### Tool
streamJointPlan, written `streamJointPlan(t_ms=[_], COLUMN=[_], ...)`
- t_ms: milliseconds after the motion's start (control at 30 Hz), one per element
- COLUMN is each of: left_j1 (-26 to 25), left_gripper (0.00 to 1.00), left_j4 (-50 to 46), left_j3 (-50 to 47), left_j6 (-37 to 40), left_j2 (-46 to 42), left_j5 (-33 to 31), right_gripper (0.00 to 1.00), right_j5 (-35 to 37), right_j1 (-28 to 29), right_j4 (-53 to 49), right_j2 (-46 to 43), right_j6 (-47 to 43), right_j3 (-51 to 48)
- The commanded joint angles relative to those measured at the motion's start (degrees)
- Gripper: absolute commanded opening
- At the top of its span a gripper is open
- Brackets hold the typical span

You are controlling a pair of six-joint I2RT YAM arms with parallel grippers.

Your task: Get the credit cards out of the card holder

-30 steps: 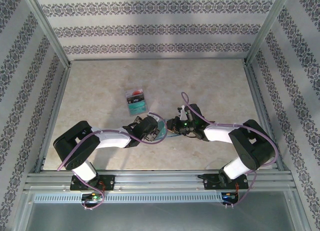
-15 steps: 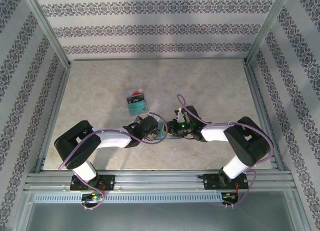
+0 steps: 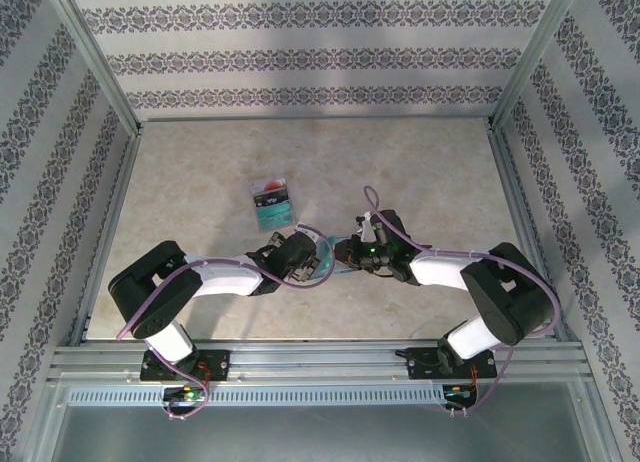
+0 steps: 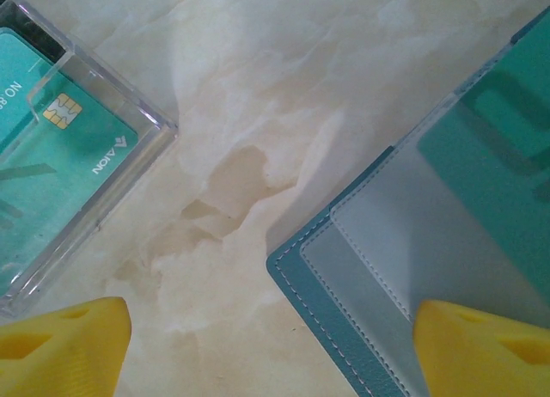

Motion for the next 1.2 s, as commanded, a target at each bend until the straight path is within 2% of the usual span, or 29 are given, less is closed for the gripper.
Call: streamJointPlan(t_ms=[0,233,433,633,733,833,933,1067,1167], left_j1=[-0.86,-0.86,-0.86,-0.78,0.38,3.46,6.74,9.11,10.39], left_gripper=[0.86,0.87,0.89,0.89,0.88,0.87,0.85,0.84,0.84], left_j4=[-2.96,-3.77,-5.83,-5.39,-5.43,-4.73,-4.98,-9.10,-17.79], left_j3=[-1.84,-1.28,0.83,1.43,1.43,1.05,1.89,5.14,10.19], left_j6=[0.25,0.48,-1.03,-4.23,-5.08,-5.99,-3.84,4.97,12.42], left_j2=[0.78,-1.51,-6.87,-14.43,-18.16,-22.02,-25.20,-27.17,-25.68], left_j5=[-0.92,-0.37,1.53,4.12,7.39,14.90,25.33,35.90,43.39], right_gripper=[0.10,0.07,0.07,0.06,0.06,0.06,0.07,0.10,0.10], right_j5=[0.99,4.73,7.44,6.10,3.47,-0.07,-4.35,-11.78,-15.39], right_j1=[-0.61,-1.06,-1.95,-2.71,-2.75,-2.73,-2.64,-2.26,-1.04], right_j4=[-2.25,-11.38,-17.03,-16.64,-16.68,-16.46,-17.61,-18.41,-18.72], right_j2=[-2.49,-6.59,-11.81,-16.91,-19.02,-21.37,-23.28,-24.13,-24.32], right_j6=[-2.42,-6.47,-9.53,-12.96,-15.92,-18.97,-22.26,-25.56,-27.91], right_j3=[-0.47,0.37,0.39,-0.43,-0.01,0.48,1.53,2.73,3.47])
